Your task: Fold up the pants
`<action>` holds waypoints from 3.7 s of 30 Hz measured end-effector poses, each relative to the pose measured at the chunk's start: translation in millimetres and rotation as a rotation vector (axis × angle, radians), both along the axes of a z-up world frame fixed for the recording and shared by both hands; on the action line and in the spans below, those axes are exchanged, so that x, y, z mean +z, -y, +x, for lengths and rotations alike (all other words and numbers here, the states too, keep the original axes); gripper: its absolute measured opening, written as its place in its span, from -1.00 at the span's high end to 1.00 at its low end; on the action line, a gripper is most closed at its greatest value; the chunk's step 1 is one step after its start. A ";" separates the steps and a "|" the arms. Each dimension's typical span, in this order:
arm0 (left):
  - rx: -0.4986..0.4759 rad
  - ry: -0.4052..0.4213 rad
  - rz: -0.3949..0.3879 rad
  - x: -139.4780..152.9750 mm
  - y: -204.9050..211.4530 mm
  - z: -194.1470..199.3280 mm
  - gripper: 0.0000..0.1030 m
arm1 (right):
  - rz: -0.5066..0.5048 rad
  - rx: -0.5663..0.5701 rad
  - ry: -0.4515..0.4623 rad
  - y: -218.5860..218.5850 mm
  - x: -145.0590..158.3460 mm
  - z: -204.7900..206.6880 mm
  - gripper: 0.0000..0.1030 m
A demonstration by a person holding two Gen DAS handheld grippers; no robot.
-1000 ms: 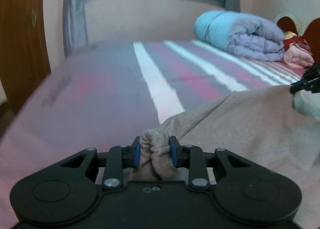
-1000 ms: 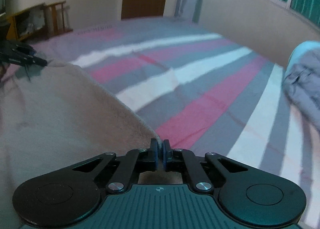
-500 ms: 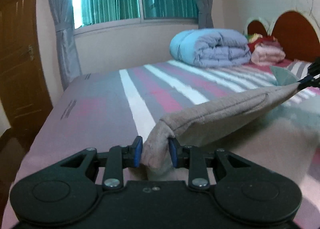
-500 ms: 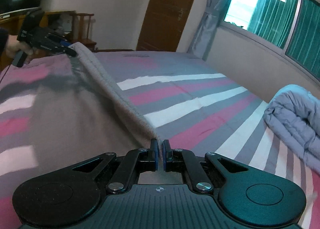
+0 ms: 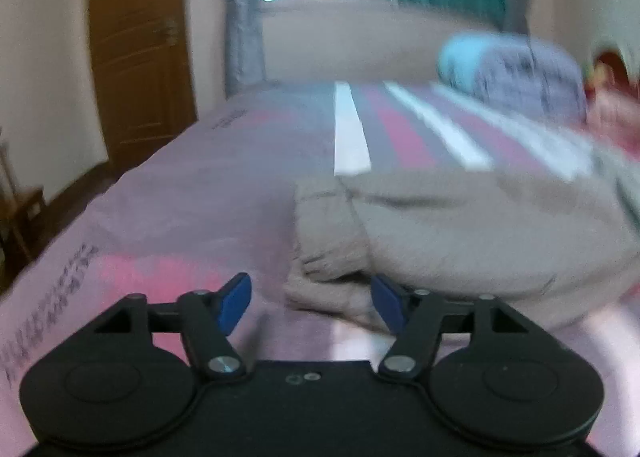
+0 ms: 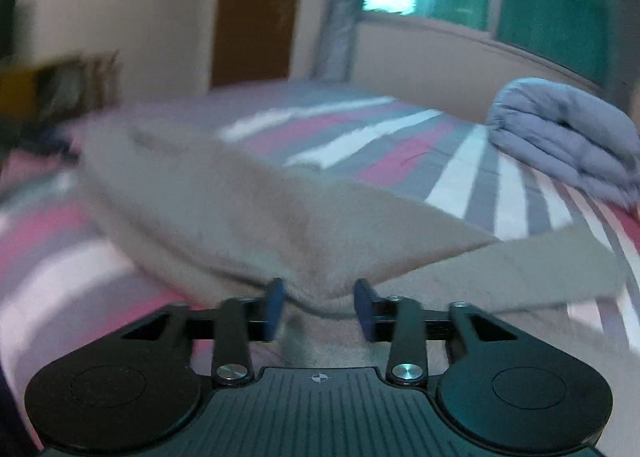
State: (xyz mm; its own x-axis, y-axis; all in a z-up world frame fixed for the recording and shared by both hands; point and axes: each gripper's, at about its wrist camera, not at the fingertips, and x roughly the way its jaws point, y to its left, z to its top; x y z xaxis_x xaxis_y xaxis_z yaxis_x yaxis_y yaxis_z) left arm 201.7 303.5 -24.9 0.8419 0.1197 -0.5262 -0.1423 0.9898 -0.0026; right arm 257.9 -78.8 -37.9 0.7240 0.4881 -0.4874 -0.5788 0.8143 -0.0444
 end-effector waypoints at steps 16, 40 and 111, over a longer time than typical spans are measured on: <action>0.183 0.027 -0.787 -35.6 -48.2 30.3 0.10 | 0.583 -0.376 -0.352 55.9 -5.3 27.4 0.23; 0.187 -0.080 -0.583 -34.9 -61.7 31.3 0.73 | 0.454 -0.337 -0.435 47.0 -24.3 16.2 0.90; 0.354 -0.038 -0.159 -56.7 91.3 -8.3 -0.88 | 0.222 -0.646 -0.251 162.6 0.6 34.5 0.93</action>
